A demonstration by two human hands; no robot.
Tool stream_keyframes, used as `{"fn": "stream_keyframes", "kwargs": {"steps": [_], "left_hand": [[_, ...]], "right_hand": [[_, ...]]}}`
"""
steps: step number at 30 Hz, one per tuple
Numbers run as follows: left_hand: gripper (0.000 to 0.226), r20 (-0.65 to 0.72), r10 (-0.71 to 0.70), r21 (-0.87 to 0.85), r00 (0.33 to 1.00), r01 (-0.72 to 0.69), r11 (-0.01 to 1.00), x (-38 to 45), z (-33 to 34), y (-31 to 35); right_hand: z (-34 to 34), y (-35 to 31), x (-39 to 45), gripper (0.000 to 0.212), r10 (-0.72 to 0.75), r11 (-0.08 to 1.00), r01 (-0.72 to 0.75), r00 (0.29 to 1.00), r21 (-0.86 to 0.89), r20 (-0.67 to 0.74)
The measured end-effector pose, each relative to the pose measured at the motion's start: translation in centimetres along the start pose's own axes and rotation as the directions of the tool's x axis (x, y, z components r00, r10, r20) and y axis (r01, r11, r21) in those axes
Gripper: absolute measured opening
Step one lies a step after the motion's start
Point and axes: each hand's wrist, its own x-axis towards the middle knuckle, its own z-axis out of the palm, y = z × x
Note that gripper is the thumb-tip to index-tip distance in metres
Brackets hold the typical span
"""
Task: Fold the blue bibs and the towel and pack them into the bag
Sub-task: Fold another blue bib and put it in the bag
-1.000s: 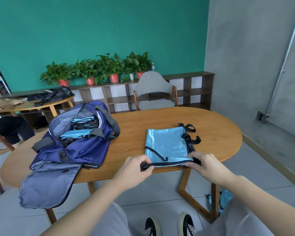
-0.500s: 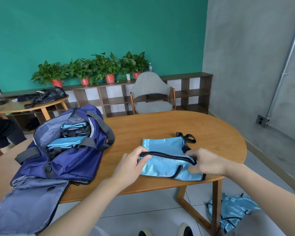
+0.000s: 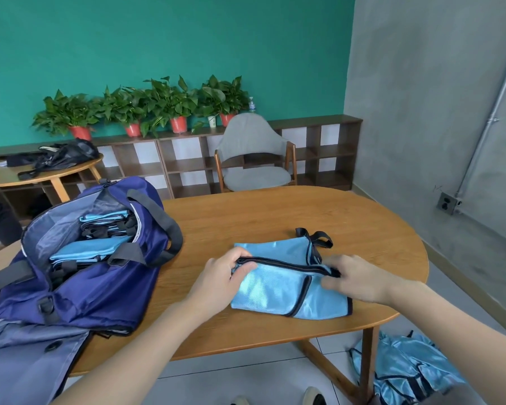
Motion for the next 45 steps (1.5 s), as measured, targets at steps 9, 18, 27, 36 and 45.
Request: {"fn": "stream_keyframes", "kwargs": {"steps": [9, 18, 27, 36, 45], "left_hand": [[0.009, -0.024, -0.003, -0.084, 1.000, 0.001, 0.996, 1.9, 0.4, -0.6], [0.013, -0.056, -0.105, -0.140, 0.993, 0.097, 0.985, 4.7, 1.8, -2.8], [0.022, -0.091, -0.307, -0.101, 0.947, 0.298, 0.949, 7.1, 2.9, -5.4], [0.040, -0.128, -0.422, -0.227, 0.898, 0.387, 0.893, 6.5, 3.5, -5.7], [0.029, -0.303, -0.436, -0.247, 0.847, 0.372, 0.895, 5.8, 3.3, -5.1]], "right_hand": [[-1.7, 1.5, 2.6, 0.036, -0.115, 0.943, 0.082, 0.990, -0.324, -0.086], [-1.9, 2.1, 5.8, 0.021, -0.027, 0.991, 0.025, 1.000, 0.132, 0.014], [-1.6, 3.4, 8.4, 0.036, 0.099, 0.948, -0.068, 0.992, 0.311, -0.082], [-1.1, 5.4, 11.1, 0.047, 0.212, 0.933, -0.179, 0.974, 0.311, -0.075], [-0.2, 6.4, 12.7, 0.044, 0.277, 0.924, -0.239, 0.957, 0.299, -0.090]]}}
